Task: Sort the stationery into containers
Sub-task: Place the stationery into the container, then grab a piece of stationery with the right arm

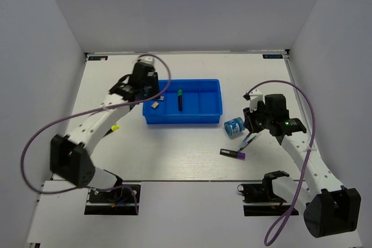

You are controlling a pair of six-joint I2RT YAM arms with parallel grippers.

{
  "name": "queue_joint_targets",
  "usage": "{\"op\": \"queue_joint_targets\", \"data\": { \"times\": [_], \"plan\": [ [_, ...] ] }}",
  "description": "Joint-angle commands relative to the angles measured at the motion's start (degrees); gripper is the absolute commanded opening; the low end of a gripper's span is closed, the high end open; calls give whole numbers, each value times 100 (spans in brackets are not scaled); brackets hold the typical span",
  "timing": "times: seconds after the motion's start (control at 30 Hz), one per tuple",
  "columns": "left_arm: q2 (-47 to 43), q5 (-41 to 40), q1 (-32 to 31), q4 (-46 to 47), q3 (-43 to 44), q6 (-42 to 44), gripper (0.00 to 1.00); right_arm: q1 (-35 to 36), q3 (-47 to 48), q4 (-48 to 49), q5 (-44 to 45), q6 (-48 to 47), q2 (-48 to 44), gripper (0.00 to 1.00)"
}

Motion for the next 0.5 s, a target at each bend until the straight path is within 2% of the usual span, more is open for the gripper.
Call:
{"op": "queue_joint_targets", "data": {
  "times": [0.0, 0.03, 0.07, 0.1, 0.17, 0.27, 0.37, 0.43, 0.47],
  "plan": [
    [-1157, -56, 525, -997, -761, -454, 71, 16, 65, 140, -108, -55, 104, 56],
    [-1620, -38, 866, -1129, -1381, -437, 82, 51, 204, 9, -256, -73, 192, 68],
    [-1825, -55, 991, -1226, -1570, -385, 90, 60, 266, -97, -327, -82, 236, 76],
    [-2401, -73, 1114, -1297, -1729, -349, 97, 104, 302, -168, -424, -90, 402, 81],
    [-2713, -108, 1561, -1446, -2360, -349, 99, 201, 434, -292, -635, -143, 456, 88],
    [-3110, 40, 2054, -1596, -2915, -506, 99, 333, 495, -151, -435, -135, 474, 88],
    [-3163, 129, 2686, -1527, -3144, -839, 95, 333, 539, -116, -398, -100, 535, 82],
    [-3093, 129, 2794, -1395, -3180, -1121, 85, 342, 522, -116, -442, -82, 588, 78],
    [-2971, 146, 3186, -1351, -3189, -1244, 79, 342, 504, -116, -512, -47, 606, 78]
  ]
}}
